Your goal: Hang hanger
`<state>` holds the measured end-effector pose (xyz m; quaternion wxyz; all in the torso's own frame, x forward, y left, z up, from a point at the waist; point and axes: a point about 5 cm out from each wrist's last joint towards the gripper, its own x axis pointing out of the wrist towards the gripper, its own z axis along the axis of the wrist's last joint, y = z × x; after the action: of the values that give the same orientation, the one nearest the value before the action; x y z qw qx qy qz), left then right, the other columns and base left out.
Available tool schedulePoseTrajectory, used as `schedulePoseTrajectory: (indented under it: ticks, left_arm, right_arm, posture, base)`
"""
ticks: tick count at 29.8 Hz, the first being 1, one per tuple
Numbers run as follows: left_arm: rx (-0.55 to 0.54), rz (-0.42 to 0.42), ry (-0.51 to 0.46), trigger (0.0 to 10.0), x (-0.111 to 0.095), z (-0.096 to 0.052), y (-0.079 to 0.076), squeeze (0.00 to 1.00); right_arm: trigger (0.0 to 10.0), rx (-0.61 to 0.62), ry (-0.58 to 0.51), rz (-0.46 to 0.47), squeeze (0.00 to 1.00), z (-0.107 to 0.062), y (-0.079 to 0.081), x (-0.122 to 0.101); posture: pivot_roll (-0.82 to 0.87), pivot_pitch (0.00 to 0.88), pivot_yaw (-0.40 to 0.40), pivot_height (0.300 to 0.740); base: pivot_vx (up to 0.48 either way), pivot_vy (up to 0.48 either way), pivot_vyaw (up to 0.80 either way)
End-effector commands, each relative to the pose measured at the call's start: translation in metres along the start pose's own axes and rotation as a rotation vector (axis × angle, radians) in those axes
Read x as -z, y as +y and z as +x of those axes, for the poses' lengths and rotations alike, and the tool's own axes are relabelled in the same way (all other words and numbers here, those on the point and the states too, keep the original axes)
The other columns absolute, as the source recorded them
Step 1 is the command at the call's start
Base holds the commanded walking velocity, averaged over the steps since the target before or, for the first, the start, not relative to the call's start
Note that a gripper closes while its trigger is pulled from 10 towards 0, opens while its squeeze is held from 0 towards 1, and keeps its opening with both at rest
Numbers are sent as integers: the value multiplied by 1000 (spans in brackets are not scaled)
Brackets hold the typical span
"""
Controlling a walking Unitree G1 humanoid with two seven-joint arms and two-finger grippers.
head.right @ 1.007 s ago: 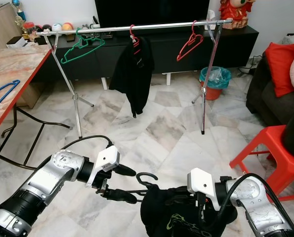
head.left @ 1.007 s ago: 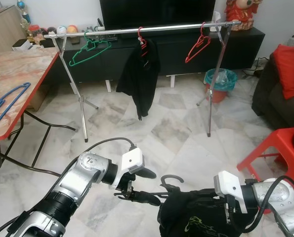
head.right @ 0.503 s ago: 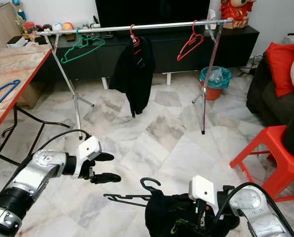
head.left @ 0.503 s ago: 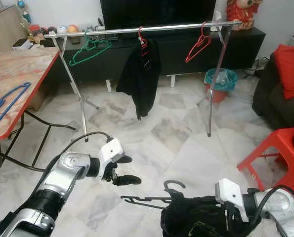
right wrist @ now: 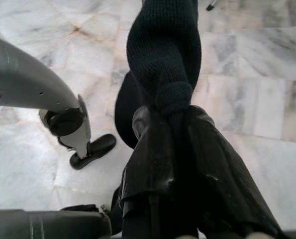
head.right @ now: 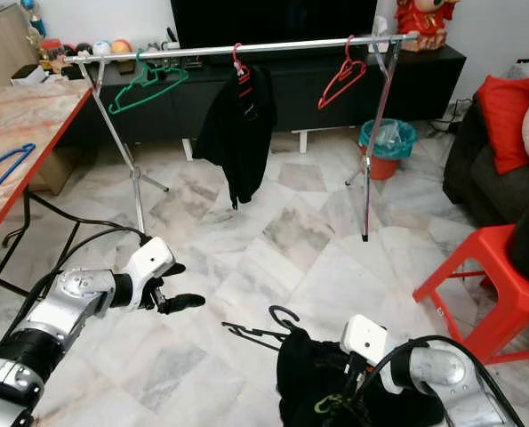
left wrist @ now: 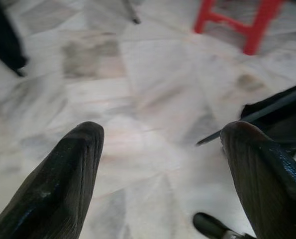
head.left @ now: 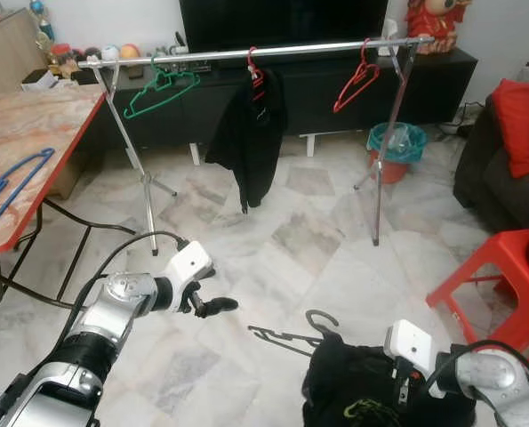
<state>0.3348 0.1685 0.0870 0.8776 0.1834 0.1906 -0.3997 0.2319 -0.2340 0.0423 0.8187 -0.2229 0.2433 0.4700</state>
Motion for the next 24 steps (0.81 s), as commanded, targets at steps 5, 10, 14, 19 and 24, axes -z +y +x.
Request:
schedulePoseTrajectory:
  ticks: [5, 10, 14, 19, 24]
  left_arm:
    - [-420, -116, 11, 10000, 4, -2, 30, 0]
    - [-512, -114, 19, 10000, 8, -3, 32, 0]
    - [-587, -133, 26, 10000, 12, -2, 32, 0]
    - [-598, -151, 60, 10000, 19, 6, 23, 0]
    - [-528, -166, 114, 10000, 31, 15, 7, 0]
  right_arm:
    - [10000, 223, -17, 5, 0, -1, -24, -4]
    - [10000, 269, -26, 2, 0, -1, -28, -7]
    - [10000, 283, -29, 1, 0, 0, -29, -9]
    - [10000, 303, -30, -2, 0, 1, -31, -9]
    - [10000, 333, -36, -11, 0, 0, -37, -12]
  posture:
    - [-39, 0, 81, 740]
    - [-42, 0, 82, 740]
    - [-43, 2, 83, 740]
    - [-43, 2, 86, 740]
    - [-46, 2, 89, 740]
  base:
    - [0, 0, 0]
    - [0, 0, 0]
    - [0, 0, 0]
    - [0, 0, 0]
    - [0, 0, 0]
